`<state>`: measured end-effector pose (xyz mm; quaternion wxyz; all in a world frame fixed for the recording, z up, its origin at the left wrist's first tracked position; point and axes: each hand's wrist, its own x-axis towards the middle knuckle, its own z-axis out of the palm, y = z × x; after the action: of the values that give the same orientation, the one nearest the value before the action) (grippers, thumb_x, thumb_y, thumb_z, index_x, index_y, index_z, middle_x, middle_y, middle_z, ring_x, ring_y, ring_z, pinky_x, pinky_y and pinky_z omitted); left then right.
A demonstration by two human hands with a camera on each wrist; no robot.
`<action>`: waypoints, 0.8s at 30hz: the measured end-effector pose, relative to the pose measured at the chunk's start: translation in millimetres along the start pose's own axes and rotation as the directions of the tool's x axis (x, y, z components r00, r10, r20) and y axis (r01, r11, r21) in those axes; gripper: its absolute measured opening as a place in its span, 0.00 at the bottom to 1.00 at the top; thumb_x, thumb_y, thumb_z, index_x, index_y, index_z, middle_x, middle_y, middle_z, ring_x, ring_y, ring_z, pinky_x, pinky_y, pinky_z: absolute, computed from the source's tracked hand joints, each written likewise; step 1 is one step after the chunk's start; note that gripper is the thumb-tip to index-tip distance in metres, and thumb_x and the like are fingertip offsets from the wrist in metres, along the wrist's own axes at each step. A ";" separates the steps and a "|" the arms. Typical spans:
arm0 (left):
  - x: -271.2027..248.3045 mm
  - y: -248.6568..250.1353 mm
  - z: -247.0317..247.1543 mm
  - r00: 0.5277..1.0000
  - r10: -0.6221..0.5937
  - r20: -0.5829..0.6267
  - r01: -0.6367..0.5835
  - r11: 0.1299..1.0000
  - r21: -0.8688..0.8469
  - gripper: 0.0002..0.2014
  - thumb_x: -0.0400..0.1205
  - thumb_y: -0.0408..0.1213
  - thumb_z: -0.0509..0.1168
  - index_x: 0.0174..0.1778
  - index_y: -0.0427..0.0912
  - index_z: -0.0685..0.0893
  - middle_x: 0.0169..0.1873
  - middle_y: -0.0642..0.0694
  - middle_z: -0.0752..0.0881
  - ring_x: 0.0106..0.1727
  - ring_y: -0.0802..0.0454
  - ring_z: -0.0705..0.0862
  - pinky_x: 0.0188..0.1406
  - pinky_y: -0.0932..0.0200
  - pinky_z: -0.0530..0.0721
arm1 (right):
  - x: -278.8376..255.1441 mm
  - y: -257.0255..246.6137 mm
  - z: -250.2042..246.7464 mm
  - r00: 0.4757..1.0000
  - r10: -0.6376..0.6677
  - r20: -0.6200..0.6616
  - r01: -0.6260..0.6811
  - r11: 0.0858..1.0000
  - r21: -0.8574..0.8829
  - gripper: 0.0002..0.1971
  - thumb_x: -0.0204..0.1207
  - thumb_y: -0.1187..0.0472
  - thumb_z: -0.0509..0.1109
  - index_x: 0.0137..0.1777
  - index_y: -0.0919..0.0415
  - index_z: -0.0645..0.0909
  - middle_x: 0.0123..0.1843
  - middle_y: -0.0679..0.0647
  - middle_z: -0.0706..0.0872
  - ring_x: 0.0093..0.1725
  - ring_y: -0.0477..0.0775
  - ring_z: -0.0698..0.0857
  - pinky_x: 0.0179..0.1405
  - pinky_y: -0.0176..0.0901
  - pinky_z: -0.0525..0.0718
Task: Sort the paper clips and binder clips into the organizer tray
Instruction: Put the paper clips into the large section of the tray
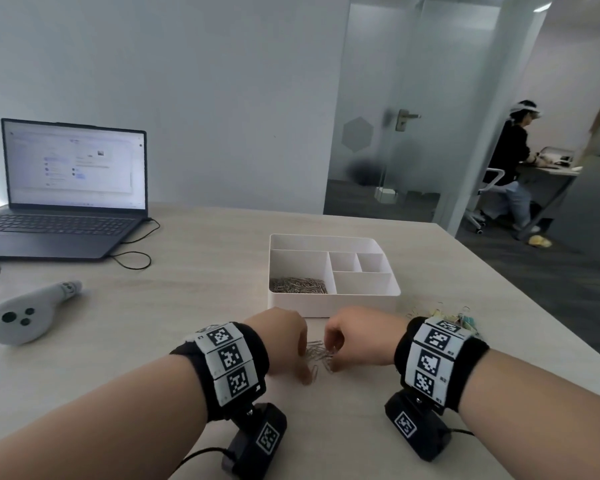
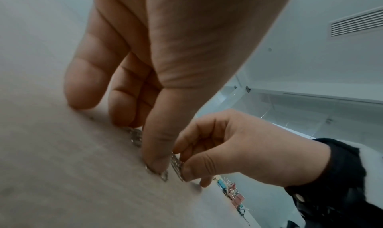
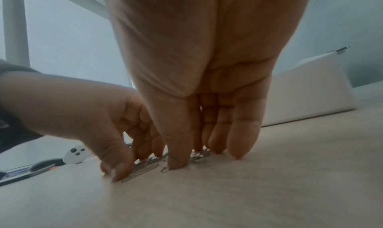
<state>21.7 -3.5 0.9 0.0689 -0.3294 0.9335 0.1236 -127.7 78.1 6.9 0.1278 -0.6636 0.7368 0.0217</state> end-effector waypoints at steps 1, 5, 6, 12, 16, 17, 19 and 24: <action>2.4 -0.6 0.2 1.000 0.005 -0.015 -0.006 1.000 -0.017 0.20 0.69 0.52 0.80 0.53 0.46 0.90 0.48 0.49 0.91 0.30 0.53 0.81 0.35 0.62 0.81 | 0.7 -2.0 0.0 1.000 -0.003 -0.005 0.003 1.000 -0.005 0.16 0.74 0.52 0.79 0.60 0.56 0.88 0.59 0.51 0.89 0.50 0.50 0.83 0.46 0.38 0.76; 6.8 -7.1 0.6 0.999 -0.001 -0.053 -0.005 0.994 -0.106 0.12 0.73 0.45 0.77 0.50 0.48 0.90 0.46 0.50 0.92 0.28 0.53 0.86 0.35 0.61 0.88 | 1.7 -3.1 -0.3 1.000 0.000 -0.027 0.002 0.998 0.060 0.14 0.76 0.56 0.76 0.60 0.56 0.88 0.53 0.49 0.88 0.43 0.49 0.86 0.43 0.37 0.81; 6.7 -9.9 0.0 0.998 -0.004 -0.068 -0.005 0.992 -0.129 0.11 0.73 0.46 0.76 0.50 0.48 0.90 0.46 0.50 0.91 0.31 0.51 0.89 0.35 0.60 0.89 | 1.6 -0.9 0.0 0.999 0.013 -0.043 -0.009 0.994 0.113 0.13 0.77 0.56 0.75 0.61 0.55 0.87 0.49 0.47 0.86 0.37 0.48 0.85 0.38 0.37 0.82; 4.1 -16.3 1.7 0.996 -0.078 -0.044 0.073 0.992 -0.102 0.40 0.61 0.71 0.74 0.63 0.48 0.82 0.52 0.51 0.85 0.41 0.53 0.87 0.46 0.54 0.90 | -0.8 7.6 0.7 0.998 0.017 0.056 -0.023 0.993 0.116 0.41 0.66 0.43 0.84 0.79 0.47 0.74 0.64 0.49 0.76 0.51 0.47 0.80 0.49 0.41 0.82; 5.6 -4.3 6.8 0.998 0.010 -0.054 -0.009 0.999 0.032 0.35 0.63 0.66 0.76 0.60 0.46 0.88 0.52 0.47 0.88 0.54 0.48 0.85 0.54 0.53 0.86 | 5.8 -1.0 2.4 0.999 -0.043 0.028 0.041 0.998 0.054 0.35 0.67 0.43 0.84 0.73 0.50 0.80 0.63 0.52 0.78 0.56 0.51 0.80 0.52 0.41 0.76; 6.8 -2.6 7.4 0.998 0.019 -0.055 -0.017 0.999 0.039 0.33 0.64 0.64 0.77 0.59 0.46 0.89 0.52 0.46 0.89 0.53 0.47 0.86 0.53 0.55 0.86 | 7.7 -3.1 3.8 0.999 -0.041 0.014 0.041 0.998 0.050 0.32 0.68 0.44 0.83 0.71 0.52 0.82 0.61 0.51 0.80 0.54 0.51 0.80 0.49 0.41 0.76; 7.6 -1.3 7.0 0.998 0.019 -0.057 -0.017 0.999 0.042 0.28 0.67 0.59 0.77 0.58 0.47 0.90 0.50 0.47 0.90 0.47 0.48 0.87 0.46 0.58 0.84 | 10.1 -6.4 6.8 1.000 -0.024 -0.015 0.025 0.998 0.061 0.25 0.69 0.47 0.83 0.65 0.55 0.86 0.55 0.50 0.82 0.50 0.50 0.81 0.47 0.40 0.77; 10.3 -5.9 3.4 0.997 0.015 -0.075 -0.018 0.999 -0.043 0.16 0.72 0.50 0.75 0.55 0.50 0.92 0.46 0.49 0.92 0.24 0.63 0.75 0.36 0.65 0.78 | 12.1 -8.1 7.3 0.999 0.024 -0.044 -0.016 0.985 0.170 0.14 0.73 0.56 0.80 0.57 0.57 0.90 0.45 0.48 0.87 0.43 0.52 0.87 0.32 0.33 0.76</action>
<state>17.6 -13.1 -5.6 0.0259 -0.3276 0.9352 0.1319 -119.6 66.8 -1.7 0.1664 -0.6432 0.7453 -0.0551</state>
